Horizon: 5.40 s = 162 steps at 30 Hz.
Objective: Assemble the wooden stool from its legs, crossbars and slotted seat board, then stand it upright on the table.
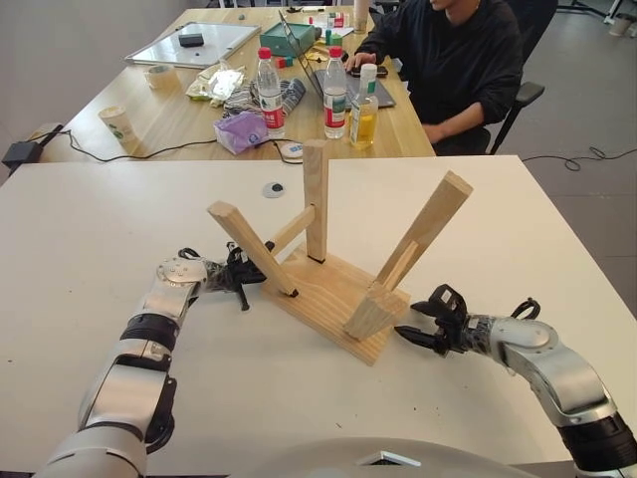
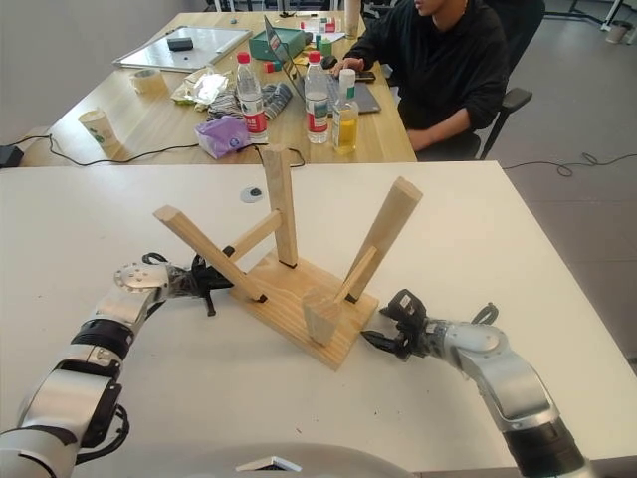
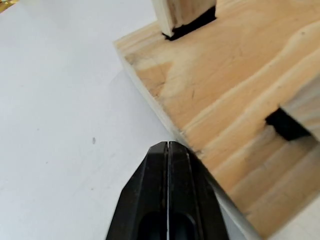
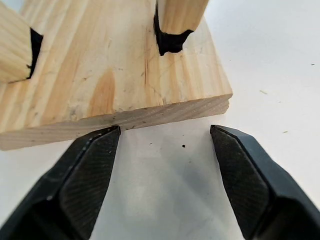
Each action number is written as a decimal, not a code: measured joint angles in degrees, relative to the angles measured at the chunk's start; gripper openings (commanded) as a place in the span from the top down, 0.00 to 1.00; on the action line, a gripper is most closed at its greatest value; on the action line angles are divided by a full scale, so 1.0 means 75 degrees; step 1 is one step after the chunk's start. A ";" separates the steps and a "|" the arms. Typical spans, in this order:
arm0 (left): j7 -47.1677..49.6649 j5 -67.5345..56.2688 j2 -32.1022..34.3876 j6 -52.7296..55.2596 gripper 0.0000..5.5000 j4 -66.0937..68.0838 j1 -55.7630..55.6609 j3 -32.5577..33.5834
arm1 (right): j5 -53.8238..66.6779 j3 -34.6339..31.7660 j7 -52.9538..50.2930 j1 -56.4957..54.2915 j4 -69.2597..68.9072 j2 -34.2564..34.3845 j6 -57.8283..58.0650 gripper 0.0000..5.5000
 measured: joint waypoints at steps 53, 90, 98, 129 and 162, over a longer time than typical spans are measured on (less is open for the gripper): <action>-0.1212 -0.2828 0.0707 0.2332 0.78 -0.5900 0.3211 0.0715 | 0.0906 0.0074 0.1958 0.0005 -0.0010 0.0006 -0.2626 0.67; -0.1953 -0.6334 0.1586 1.1553 0.81 -0.3701 -0.0904 -0.0525 | 0.6216 -0.2205 0.0001 -0.3763 0.2226 0.0350 0.6779 0.73; -0.2646 -0.5561 0.1064 1.0618 0.68 -0.2054 -0.1561 -0.0951 | 0.5957 -0.2033 0.0013 -0.4038 0.2794 0.0550 0.6685 0.73; -0.2317 -0.4113 0.1661 0.8250 0.02 -0.1956 -0.1067 0.1326 | 0.4435 -0.3083 0.2190 -0.3022 0.2643 -0.1799 0.3970 0.03; -0.1974 -0.3085 -0.0034 0.2155 0.55 -0.4401 0.2564 0.0911 | 0.0990 -0.0998 0.3699 -0.0282 0.1823 -0.0580 -0.3426 0.48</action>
